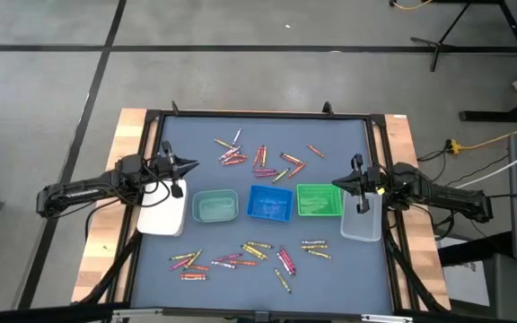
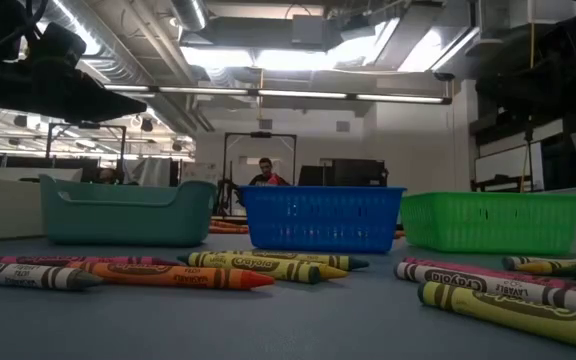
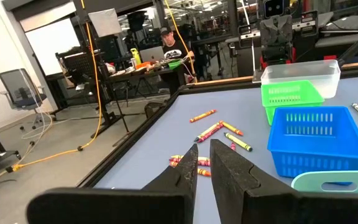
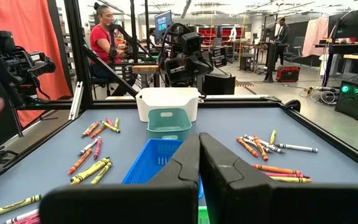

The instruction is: Sort crayons

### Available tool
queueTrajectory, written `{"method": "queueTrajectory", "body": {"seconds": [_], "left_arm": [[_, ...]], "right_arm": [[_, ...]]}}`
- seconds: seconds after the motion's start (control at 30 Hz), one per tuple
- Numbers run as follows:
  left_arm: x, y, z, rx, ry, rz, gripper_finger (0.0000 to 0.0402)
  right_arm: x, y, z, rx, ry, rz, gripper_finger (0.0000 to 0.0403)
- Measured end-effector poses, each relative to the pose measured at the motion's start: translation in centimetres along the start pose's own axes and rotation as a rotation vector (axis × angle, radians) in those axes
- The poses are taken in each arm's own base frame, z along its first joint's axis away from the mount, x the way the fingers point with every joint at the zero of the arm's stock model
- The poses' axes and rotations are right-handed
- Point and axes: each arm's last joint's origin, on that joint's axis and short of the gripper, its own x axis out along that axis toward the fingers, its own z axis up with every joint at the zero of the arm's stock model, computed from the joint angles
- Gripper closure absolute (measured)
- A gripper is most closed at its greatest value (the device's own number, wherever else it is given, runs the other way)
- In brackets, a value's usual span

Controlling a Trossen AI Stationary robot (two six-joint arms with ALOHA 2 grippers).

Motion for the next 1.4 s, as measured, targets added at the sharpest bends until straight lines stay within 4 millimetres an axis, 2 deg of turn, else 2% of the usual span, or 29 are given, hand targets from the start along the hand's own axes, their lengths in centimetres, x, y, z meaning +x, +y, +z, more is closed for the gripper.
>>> {"method": "queueTrajectory", "body": {"seconds": [1.03,1.2,1.4], "left_arm": [[0.00,0.01,0.01,-0.001,0.000,0.000,0.0373],[0.00,0.00,0.00,-0.001,0.000,0.000,0.0373],[0.00,0.00,0.00,-0.002,0.000,0.000,0.0373]], "right_arm": [[0.00,-0.05,0.09,0.015,-0.011,-0.017,0.0397],[-0.01,-0.25,0.12,0.105,-0.019,-0.088,0.0397],[-0.04,-0.40,0.32,0.121,-0.043,-0.138,0.0390]]}}
